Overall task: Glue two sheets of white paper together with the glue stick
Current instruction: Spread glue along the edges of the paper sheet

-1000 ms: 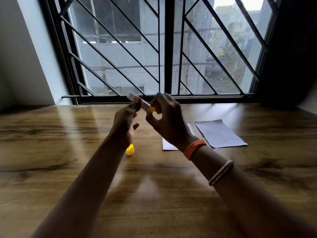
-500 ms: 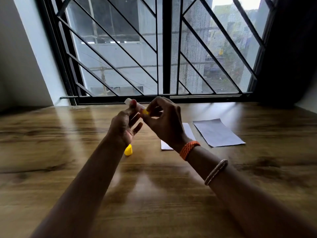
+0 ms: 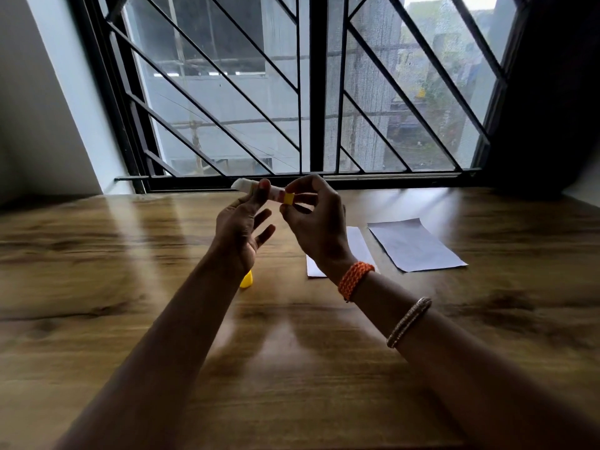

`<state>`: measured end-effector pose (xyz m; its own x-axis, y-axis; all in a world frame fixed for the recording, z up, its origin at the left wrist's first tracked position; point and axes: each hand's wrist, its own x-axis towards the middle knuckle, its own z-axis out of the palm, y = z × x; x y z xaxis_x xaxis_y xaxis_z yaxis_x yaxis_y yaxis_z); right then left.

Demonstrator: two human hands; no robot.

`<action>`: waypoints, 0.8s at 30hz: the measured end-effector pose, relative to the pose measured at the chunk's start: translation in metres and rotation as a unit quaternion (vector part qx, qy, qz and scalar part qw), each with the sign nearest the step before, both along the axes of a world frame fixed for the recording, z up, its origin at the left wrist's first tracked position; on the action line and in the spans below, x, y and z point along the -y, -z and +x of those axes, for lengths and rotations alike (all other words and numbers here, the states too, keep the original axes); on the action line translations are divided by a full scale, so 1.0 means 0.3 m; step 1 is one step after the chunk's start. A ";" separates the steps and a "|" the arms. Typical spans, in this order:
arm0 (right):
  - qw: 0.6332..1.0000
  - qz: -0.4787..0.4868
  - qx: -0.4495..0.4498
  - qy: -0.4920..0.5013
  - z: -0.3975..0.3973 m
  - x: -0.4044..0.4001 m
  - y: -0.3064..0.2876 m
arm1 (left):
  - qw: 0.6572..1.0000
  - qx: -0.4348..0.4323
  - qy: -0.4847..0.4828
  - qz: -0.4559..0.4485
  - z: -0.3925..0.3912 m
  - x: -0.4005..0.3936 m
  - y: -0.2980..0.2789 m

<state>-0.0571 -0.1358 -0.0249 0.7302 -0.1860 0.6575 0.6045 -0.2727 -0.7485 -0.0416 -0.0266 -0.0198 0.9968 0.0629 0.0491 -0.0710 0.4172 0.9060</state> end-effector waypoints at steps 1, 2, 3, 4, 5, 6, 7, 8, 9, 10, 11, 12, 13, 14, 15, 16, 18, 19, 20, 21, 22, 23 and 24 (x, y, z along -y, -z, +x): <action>1.000 -0.001 0.007 0.003 0.003 -0.001 0.001 | 1.000 -0.003 -0.005 -0.003 0.000 0.001 0.000; 1.000 -0.004 0.011 0.007 0.007 0.000 0.003 | 1.000 -0.006 -0.011 -0.007 0.000 0.001 -0.001; 1.000 -0.006 0.014 0.011 0.010 0.002 0.005 | 1.000 -0.009 -0.018 -0.009 0.001 0.000 -0.003; 1.000 -0.005 0.018 0.013 0.012 0.005 0.007 | 1.000 -0.013 -0.024 -0.012 0.001 -0.002 -0.005; 1.000 -0.003 0.022 0.015 0.014 0.006 0.008 | 0.999 -0.016 -0.028 -0.014 0.000 -0.003 -0.007; 0.999 0.000 0.028 0.018 0.016 0.008 0.009 | 0.999 -0.018 -0.028 -0.016 0.000 -0.004 -0.009; 0.999 0.003 0.033 0.022 0.017 0.007 0.008 | 0.999 -0.018 -0.025 -0.017 0.000 -0.005 -0.011; 0.999 0.012 0.033 0.022 0.019 0.008 0.006 | 1.000 -0.014 -0.020 -0.018 -0.001 -0.005 -0.012; 0.999 0.028 0.026 0.015 0.021 0.009 0.001 | 1.000 -0.007 -0.016 -0.019 -0.003 -0.005 -0.014; 0.999 0.053 0.012 -0.002 0.021 0.010 -0.004 | 1.000 0.002 -0.011 -0.019 -0.005 -0.005 -0.016; 0.997 0.077 -0.005 -0.021 0.020 0.012 -0.008 | 1.000 0.011 -0.005 -0.018 -0.008 -0.004 -0.019; 0.994 0.095 -0.022 -0.040 0.018 0.014 -0.011 | 1.000 0.021 0.003 -0.016 -0.011 -0.004 -0.021; 0.992 0.105 -0.040 -0.053 0.015 0.017 -0.013 | 0.999 0.029 0.009 -0.013 -0.014 -0.002 -0.022; 0.990 0.113 -0.058 -0.068 0.013 0.020 -0.013 | 0.999 0.034 0.013 -0.010 -0.016 -0.002 -0.023; 0.987 0.117 -0.073 -0.081 0.011 0.023 -0.015 | 0.999 0.037 0.016 -0.008 -0.018 -0.001 -0.024; 0.986 0.114 -0.084 -0.087 0.010 0.025 -0.016 | 0.999 0.039 0.018 -0.003 -0.018 -0.001 -0.024; 0.989 0.084 -0.092 -0.073 0.010 0.024 -0.018 | 0.998 0.051 0.026 0.008 -0.022 -0.003 -0.024; 0.991 0.075 -0.094 -0.064 0.008 0.020 -0.018 | 0.997 0.062 0.033 0.014 -0.024 -0.002 -0.024; 0.991 0.076 -0.096 -0.058 0.006 0.015 -0.017 | 0.996 0.077 0.044 0.023 -0.025 -0.001 -0.024; 0.990 0.083 -0.096 -0.056 0.004 0.011 -0.016 | 0.993 0.093 0.058 0.033 -0.028 0.002 -0.024; 0.990 0.085 -0.098 -0.058 0.003 0.008 -0.014 | 0.991 0.107 0.070 0.041 -0.029 0.004 -0.023; 0.989 0.082 -0.104 -0.065 0.001 0.006 -0.012 | 0.989 0.114 0.079 0.044 -0.030 0.005 -0.022; 0.987 0.079 -0.114 -0.078 0.001 0.006 -0.012 | 0.989 0.117 0.082 0.045 -0.029 0.004 -0.020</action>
<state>-0.0569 -0.1377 -0.0213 0.8839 -0.1469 0.4440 0.4403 -0.0585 -0.8959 -0.0502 -0.0277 -0.0138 0.9537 -0.1148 0.2781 -0.2214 0.3582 0.9070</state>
